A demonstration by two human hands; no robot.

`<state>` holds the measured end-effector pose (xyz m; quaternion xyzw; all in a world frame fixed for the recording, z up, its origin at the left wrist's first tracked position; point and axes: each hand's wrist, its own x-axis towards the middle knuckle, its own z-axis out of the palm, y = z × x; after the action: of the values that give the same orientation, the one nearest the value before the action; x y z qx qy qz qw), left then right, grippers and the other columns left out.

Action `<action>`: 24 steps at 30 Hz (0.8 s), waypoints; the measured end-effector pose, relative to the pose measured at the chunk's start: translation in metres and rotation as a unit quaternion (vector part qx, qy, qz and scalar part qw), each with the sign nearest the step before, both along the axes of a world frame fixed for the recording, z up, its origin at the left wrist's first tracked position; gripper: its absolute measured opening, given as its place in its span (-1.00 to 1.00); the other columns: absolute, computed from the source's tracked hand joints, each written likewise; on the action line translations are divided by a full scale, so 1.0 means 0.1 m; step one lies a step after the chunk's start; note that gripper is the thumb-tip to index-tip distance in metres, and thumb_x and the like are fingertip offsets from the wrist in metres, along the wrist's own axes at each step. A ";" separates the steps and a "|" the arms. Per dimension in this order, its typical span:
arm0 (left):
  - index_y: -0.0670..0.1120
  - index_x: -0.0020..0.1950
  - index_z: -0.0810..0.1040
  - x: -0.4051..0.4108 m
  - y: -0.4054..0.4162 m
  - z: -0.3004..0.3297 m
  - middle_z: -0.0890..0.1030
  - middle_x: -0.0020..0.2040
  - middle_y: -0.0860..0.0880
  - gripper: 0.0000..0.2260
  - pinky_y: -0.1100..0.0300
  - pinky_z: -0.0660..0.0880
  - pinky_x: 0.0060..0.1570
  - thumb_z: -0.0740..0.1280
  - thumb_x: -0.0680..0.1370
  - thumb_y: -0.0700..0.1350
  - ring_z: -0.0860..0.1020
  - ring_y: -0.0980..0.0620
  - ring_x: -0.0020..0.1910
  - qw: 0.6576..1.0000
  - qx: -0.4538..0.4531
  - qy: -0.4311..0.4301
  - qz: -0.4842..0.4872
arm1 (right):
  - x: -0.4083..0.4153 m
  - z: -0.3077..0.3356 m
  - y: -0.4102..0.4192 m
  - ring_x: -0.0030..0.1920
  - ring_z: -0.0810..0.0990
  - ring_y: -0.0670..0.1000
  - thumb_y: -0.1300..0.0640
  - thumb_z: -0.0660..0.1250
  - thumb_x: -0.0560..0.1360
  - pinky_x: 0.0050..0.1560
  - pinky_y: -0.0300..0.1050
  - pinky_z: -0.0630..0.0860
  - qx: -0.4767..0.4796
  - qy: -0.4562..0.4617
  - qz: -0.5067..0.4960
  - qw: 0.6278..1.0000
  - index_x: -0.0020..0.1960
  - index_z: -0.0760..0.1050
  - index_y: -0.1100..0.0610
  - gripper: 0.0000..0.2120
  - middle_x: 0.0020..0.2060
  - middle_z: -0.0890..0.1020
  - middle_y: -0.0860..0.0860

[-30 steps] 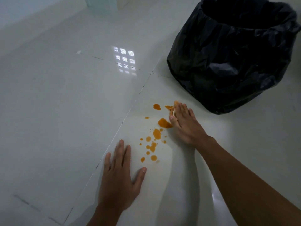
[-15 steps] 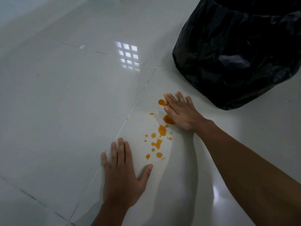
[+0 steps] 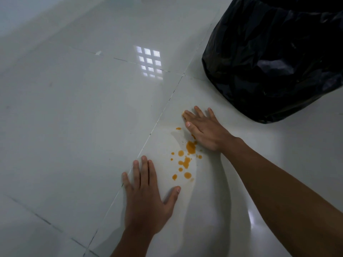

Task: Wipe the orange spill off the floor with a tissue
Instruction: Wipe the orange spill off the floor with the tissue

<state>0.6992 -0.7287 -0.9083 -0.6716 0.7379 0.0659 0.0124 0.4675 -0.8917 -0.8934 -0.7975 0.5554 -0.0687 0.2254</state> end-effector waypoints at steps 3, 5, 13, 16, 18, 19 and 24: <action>-0.26 0.58 0.17 0.00 -0.01 0.00 0.12 0.62 -0.21 -0.09 -0.36 0.11 0.48 -0.04 0.52 0.44 0.07 -0.24 0.61 1.000 0.004 -0.003 0.002 | 0.05 0.02 0.06 0.56 -0.24 -0.18 -0.22 -0.28 0.65 0.50 -0.05 -0.43 -0.008 0.009 0.027 1.000 0.61 -0.03 -0.06 -0.43 0.59 0.03 -0.16; -0.26 0.59 0.16 0.00 -0.01 0.00 0.11 0.63 -0.20 -0.09 -0.36 0.10 0.49 -0.05 0.52 0.45 0.05 -0.23 0.61 1.000 0.003 -0.002 0.001 | 0.10 0.04 0.12 0.56 -0.23 -0.19 -0.18 -0.24 0.67 0.51 -0.04 -0.42 -0.012 0.015 0.049 0.999 0.61 -0.01 -0.04 -0.45 0.59 0.03 -0.15; -0.26 0.58 0.18 0.01 -0.01 -0.03 0.13 0.62 -0.21 -0.08 -0.37 0.10 0.48 -0.08 0.53 0.46 0.07 -0.24 0.61 1.000 -0.007 0.006 -0.004 | 0.11 0.07 0.36 0.58 -0.13 -0.16 -0.10 -0.10 0.69 0.55 -0.14 -0.30 -0.040 -0.013 0.062 0.997 0.62 -0.02 0.04 -0.46 0.60 0.06 -0.05; -0.25 0.58 0.16 0.02 -0.01 -0.04 0.12 0.62 -0.21 -0.08 -0.37 0.09 0.48 -0.10 0.53 0.46 0.07 -0.24 0.61 1.000 -0.006 0.006 -0.005 | 0.12 0.04 0.40 0.58 -0.16 -0.14 -0.16 -0.14 0.67 0.55 -0.14 -0.30 -0.016 0.007 0.067 0.998 0.62 -0.12 0.06 -0.40 0.61 -0.02 -0.02; -0.25 0.59 0.15 0.02 -0.01 -0.05 0.11 0.63 -0.20 -0.08 -0.36 0.08 0.49 -0.11 0.52 0.47 0.04 -0.22 0.62 1.000 -0.003 0.006 -0.002 | 0.16 0.02 0.41 0.57 -0.22 -0.13 -0.25 -0.19 0.64 0.56 -0.06 -0.30 -0.008 0.028 0.072 0.997 0.62 -0.18 0.07 -0.34 0.61 -0.08 -0.04; -0.24 0.59 0.14 0.02 -0.01 -0.05 0.10 0.63 -0.20 -0.07 -0.36 0.07 0.49 -0.11 0.52 0.47 0.04 -0.22 0.62 1.000 -0.001 0.006 -0.002 | 0.18 0.02 0.40 0.57 -0.23 -0.13 -0.29 -0.21 0.62 0.56 -0.04 -0.30 -0.005 0.033 0.069 0.997 0.61 -0.20 0.06 -0.31 0.61 -0.09 -0.04; -0.27 0.57 0.19 0.02 -0.02 -0.04 0.13 0.62 -0.22 -0.03 -0.37 0.09 0.48 -0.11 0.50 0.50 0.06 -0.23 0.61 1.000 -0.004 0.012 -0.006 | 0.26 0.05 0.31 0.56 -0.25 -0.15 -0.33 -0.24 0.60 0.54 -0.01 -0.35 -0.003 0.025 0.086 0.996 0.61 -0.20 0.02 -0.31 0.61 -0.08 -0.07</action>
<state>0.7007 -0.7303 -0.9123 -0.6665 0.7421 0.0709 0.0017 0.4933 -0.8605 -0.8888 -0.8443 0.4903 -0.0311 0.2141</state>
